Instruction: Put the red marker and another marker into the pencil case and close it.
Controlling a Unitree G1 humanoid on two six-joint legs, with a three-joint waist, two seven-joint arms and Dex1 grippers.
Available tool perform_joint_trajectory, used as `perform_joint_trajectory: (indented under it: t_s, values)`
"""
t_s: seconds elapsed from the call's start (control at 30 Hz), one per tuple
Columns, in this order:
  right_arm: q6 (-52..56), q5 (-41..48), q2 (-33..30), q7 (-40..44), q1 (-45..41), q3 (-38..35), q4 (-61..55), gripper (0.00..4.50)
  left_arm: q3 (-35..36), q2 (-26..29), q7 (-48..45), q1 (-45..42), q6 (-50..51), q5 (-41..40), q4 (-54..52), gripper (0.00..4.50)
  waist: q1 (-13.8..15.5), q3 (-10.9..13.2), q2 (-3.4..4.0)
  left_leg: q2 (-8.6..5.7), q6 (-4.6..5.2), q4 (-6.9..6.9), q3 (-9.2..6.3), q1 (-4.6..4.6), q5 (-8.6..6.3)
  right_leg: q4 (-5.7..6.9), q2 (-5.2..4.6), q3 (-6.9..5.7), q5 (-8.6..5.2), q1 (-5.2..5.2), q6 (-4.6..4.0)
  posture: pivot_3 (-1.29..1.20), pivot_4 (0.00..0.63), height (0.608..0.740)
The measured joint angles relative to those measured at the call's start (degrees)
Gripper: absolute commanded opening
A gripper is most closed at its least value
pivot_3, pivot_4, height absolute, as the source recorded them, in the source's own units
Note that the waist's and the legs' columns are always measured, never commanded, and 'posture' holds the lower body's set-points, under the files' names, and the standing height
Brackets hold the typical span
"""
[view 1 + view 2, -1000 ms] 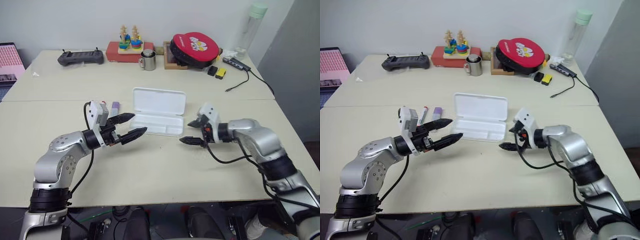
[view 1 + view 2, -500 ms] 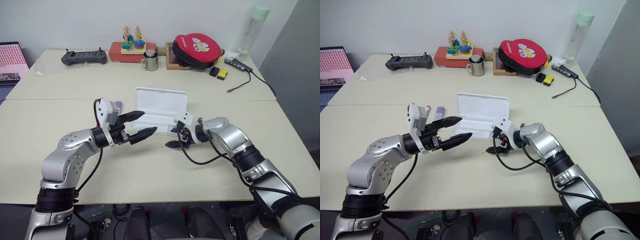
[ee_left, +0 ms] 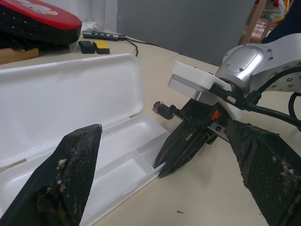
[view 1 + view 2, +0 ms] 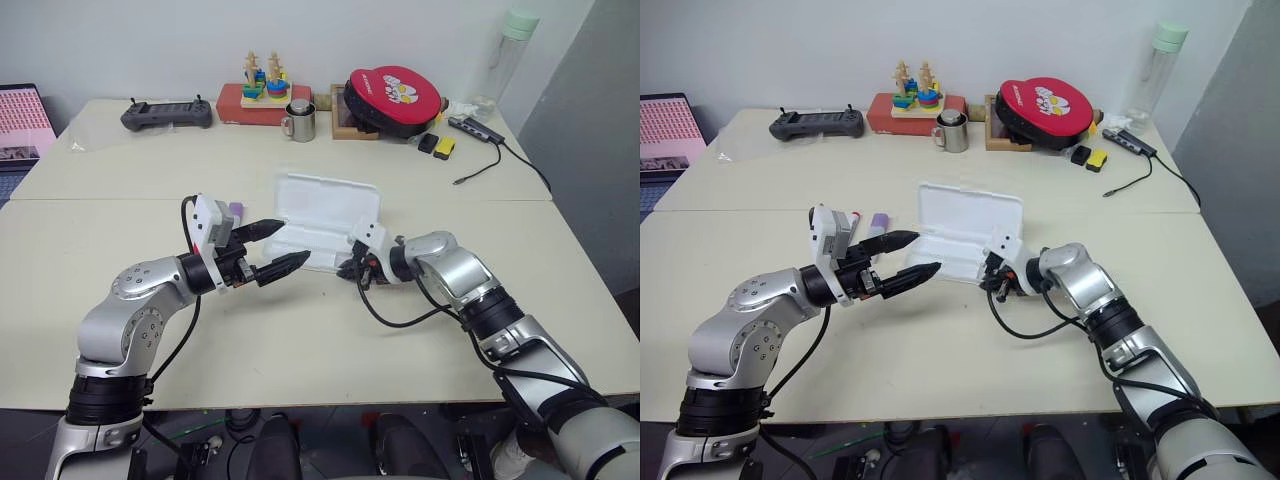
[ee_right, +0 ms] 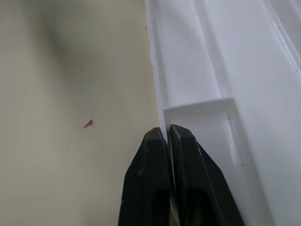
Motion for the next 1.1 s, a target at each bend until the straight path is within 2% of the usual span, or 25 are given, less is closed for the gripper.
perform_joint_trajectory:
  t_s: [0.17,0.37,0.6,0.63,0.7,0.87,1.0,1.1]
  values:
    - [-2.54,-0.21,-0.1,0.88,1.23,-0.17,-0.5,0.02,0.08,0.11,0.09,0.13,0.0,-0.03,0.0,4.5,-0.02,0.0,0.0,0.0,0.0,0.0,0.0,0.0,0.0,-0.01,0.0,0.0,0.0,0.0,0.01,0.0,0.15,0.74]
    - [-4.17,0.05,-3.95,7.03,7.16,2.03,-10.37,0.02,0.27,1.71,-0.14,2.74,0.13,-0.04,-0.07,4.5,-0.01,0.0,0.0,0.01,-0.01,-0.08,-0.01,0.0,-0.01,0.0,0.0,-0.03,-0.05,-0.03,-0.08,0.0,0.15,0.74]
    - [-5.06,-0.86,-4.25,7.68,8.09,2.25,-11.45,0.02,3.16,1.94,2.54,5.43,0.47,-0.03,0.03,4.5,-0.04,0.0,0.0,0.01,-0.01,-0.03,-0.02,0.02,0.0,0.0,0.0,-0.02,-0.06,-0.01,0.01,0.0,0.15,0.74]
    - [-5.24,-1.16,-4.26,7.78,8.09,2.25,-11.45,0.44,3.63,1.94,2.89,5.59,0.86,-0.03,0.11,4.5,-0.03,0.0,0.0,0.01,-0.01,-0.03,-0.02,0.02,0.0,0.0,0.0,-0.03,-0.06,-0.01,0.02,0.0,0.15,0.74]
    - [-5.3,-1.16,-4.02,7.84,8.09,2.13,-11.45,0.81,5.06,1.87,5.46,6.16,1.18,0.14,0.44,4.5,-0.03,0.0,0.0,0.01,-0.01,-0.02,-0.02,0.02,0.0,0.0,0.0,-0.02,-0.06,-0.01,0.02,0.0,0.15,0.74]
    - [-4.03,1.26,-3.17,7.94,8.14,-0.44,-13.32,2.12,10.64,0.47,14.17,6.33,2.12,1.13,5.06,4.5,0.0,0.01,0.0,0.01,-0.01,-0.03,-0.02,0.01,0.0,0.0,0.0,-0.02,-0.05,-0.02,0.0,0.0,0.15,0.74]
    - [-2.82,7.06,1.56,5.32,7.36,-7.01,-17.05,3.04,12.42,-1.3,21.67,1.36,0.71,4.6,12.9,4.5,0.12,0.0,0.0,0.01,-0.01,-0.02,-0.09,0.01,0.0,0.03,0.03,-0.08,-0.03,0.0,0.0,0.0,0.15,0.74]
    - [-2.93,7.73,3.02,2.72,6.57,-8.96,-17.45,3.79,12.52,-1.35,25.79,-2.31,-0.66,7.59,18.73,4.5,0.34,-0.02,-0.03,0.0,-0.02,0.0,-0.09,0.01,0.0,-0.01,0.02,-0.08,-0.01,0.03,0.05,0.0,0.15,0.74]
